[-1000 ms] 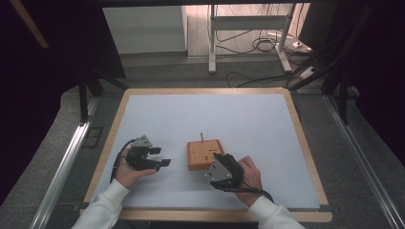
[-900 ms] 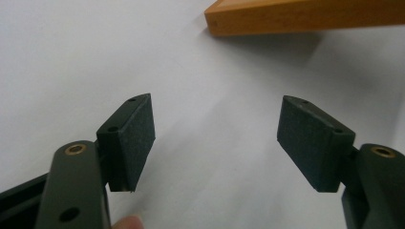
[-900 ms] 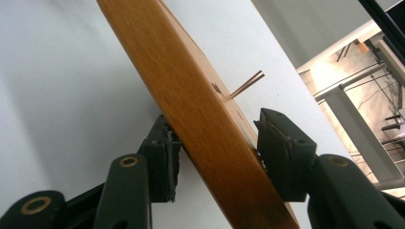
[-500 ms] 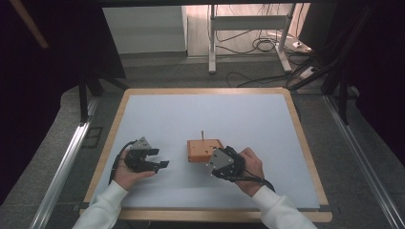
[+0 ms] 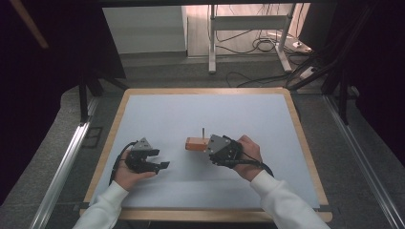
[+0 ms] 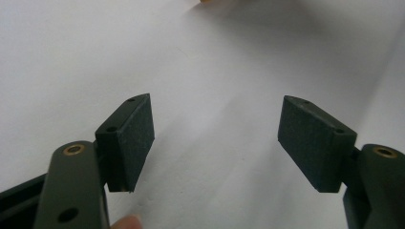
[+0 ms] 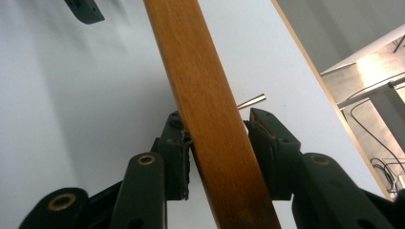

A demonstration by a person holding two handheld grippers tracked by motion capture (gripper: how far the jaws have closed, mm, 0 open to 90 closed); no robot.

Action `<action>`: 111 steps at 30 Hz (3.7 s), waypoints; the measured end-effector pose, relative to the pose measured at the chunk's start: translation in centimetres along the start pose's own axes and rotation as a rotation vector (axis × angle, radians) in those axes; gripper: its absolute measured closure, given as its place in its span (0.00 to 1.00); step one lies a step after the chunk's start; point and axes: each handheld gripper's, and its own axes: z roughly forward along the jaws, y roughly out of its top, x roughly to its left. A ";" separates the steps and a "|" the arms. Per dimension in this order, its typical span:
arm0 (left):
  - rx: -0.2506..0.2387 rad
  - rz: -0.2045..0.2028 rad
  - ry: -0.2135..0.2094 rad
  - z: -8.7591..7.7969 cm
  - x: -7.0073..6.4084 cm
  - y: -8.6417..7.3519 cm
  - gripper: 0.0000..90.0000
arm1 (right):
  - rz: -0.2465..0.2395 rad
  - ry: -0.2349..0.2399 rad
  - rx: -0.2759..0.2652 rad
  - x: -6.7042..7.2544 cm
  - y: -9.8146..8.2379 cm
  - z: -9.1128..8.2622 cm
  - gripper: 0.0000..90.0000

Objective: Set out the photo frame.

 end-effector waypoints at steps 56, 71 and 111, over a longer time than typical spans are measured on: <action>-0.002 -0.006 0.030 0.2 0.2 -0.2 0.31 | -0.035 0.132 -0.090 -0.5 2.8 -4.1 0.77; 0.001 -0.009 0.028 0.1 0.3 -0.3 0.31 | -0.002 0.182 -0.092 -1.7 2.3 -2.9 0.76; -0.005 0.011 0.032 0.3 0.3 -0.3 0.31 | 0.209 0.071 -0.037 -8.4 -0.6 2.0 0.36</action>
